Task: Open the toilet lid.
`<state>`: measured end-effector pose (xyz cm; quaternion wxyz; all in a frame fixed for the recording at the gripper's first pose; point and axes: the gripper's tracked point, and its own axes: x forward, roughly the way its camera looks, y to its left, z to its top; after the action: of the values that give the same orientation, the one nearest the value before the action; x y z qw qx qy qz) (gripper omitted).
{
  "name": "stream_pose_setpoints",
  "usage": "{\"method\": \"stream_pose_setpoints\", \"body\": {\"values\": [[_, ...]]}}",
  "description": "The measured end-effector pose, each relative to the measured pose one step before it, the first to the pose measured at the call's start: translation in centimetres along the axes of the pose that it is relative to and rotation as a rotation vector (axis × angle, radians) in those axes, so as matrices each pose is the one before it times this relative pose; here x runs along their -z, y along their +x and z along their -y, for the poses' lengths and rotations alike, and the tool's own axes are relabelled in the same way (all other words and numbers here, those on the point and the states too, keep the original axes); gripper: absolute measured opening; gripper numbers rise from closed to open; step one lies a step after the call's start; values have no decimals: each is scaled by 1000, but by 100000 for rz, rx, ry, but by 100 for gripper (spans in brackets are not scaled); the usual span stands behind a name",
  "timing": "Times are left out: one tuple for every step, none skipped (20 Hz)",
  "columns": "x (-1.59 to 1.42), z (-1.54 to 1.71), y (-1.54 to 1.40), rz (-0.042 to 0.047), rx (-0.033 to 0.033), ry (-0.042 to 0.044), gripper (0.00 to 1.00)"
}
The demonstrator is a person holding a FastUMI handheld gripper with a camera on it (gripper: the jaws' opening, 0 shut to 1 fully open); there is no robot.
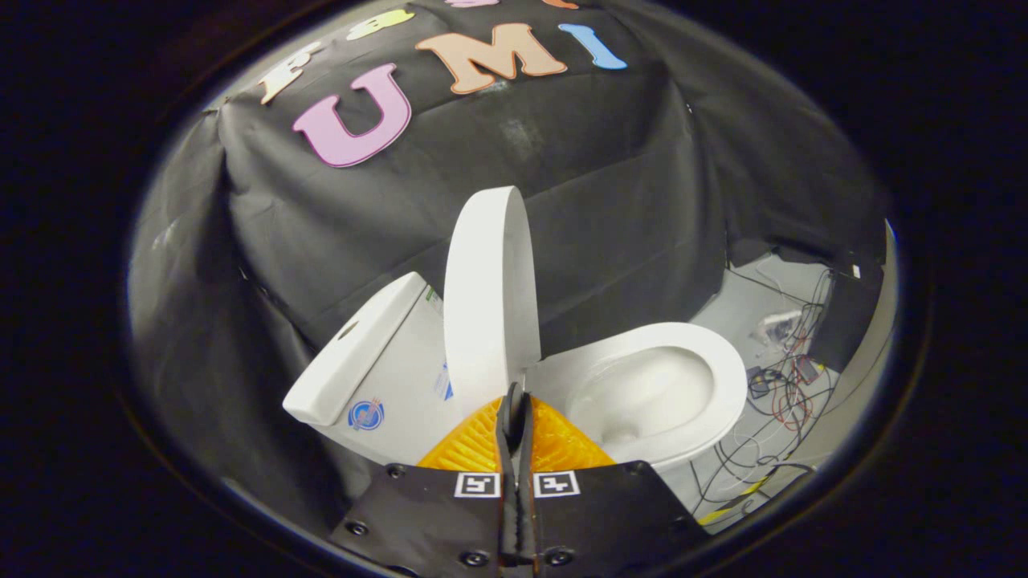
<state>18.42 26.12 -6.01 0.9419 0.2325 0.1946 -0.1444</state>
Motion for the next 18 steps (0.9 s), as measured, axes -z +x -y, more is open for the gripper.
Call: {"method": "stream_pose_setpoints", "body": {"values": [[115,-468,-27,447,147,-523,1],[3,-123,-32,507,282,-849,1],[-40,-337,23,324,362,-951,1],[-57,-420,102,378,386,-1207,1],[60,-532,-7,249,425,-635,1],[-151,-350,54,605,467,-1215,1],[133,-286,134,436,313,-1303,1],[-105,-277,-23,487,573,-1064,1],[-8,-341,-141,413,477,-1167,1],[30,-349,92,99,330,-1021,1],[66,-263,29,101,276,-662,1],[-78,-381,-22,40,96,-456,1],[37,-314,83,-59,-39,-242,1],[45,-388,28,-35,-230,-178,1],[92,-298,-59,-101,-277,-528,1],[70,-404,-1,-6,-385,-516,1],[25,-337,-2,92,-80,-604,1],[-62,-338,75,226,-11,-718,1]]}}
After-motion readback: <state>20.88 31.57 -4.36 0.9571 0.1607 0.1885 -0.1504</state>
